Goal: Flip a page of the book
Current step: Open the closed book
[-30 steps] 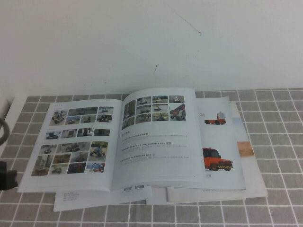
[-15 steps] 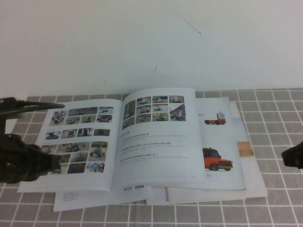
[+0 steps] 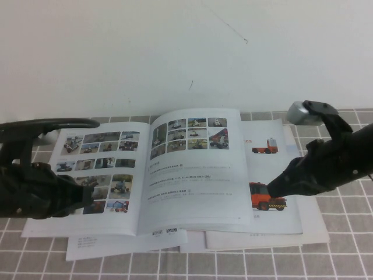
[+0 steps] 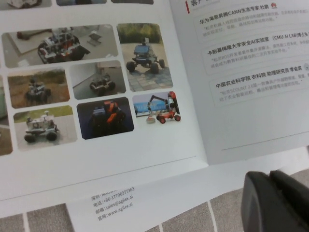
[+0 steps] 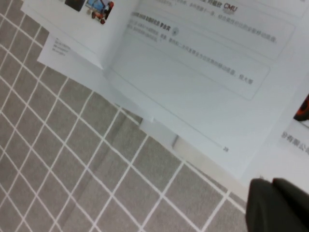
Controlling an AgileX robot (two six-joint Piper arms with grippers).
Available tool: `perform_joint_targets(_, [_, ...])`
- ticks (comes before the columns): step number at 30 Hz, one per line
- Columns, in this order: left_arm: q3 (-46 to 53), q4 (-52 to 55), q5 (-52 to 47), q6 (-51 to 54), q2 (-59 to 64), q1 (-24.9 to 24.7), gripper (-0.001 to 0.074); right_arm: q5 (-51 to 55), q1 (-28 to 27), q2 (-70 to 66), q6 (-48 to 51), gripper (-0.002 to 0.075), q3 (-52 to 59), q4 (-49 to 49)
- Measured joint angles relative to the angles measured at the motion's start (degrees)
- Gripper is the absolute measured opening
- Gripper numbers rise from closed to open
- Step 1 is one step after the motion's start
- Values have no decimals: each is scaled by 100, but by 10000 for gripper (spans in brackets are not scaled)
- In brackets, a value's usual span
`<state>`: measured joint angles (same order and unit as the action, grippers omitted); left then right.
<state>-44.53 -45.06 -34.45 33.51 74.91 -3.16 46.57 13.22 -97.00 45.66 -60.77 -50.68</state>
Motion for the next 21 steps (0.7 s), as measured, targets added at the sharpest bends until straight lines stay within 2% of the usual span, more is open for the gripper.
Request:
perform_joint_targets(4, [0,-57,13,65,187,0,-2,-192,0,-583,783,-3,-116,-690])
perform_joint_targets(10, [-154,-250,86,391,268,0,-2,-236,0,-1210,1381,-3,-387,-1486])
perform_joint_targets(21, [-163,-681,142,1010,278,0,-2,-707,0,-1611,1494,-3,-504,-1679])
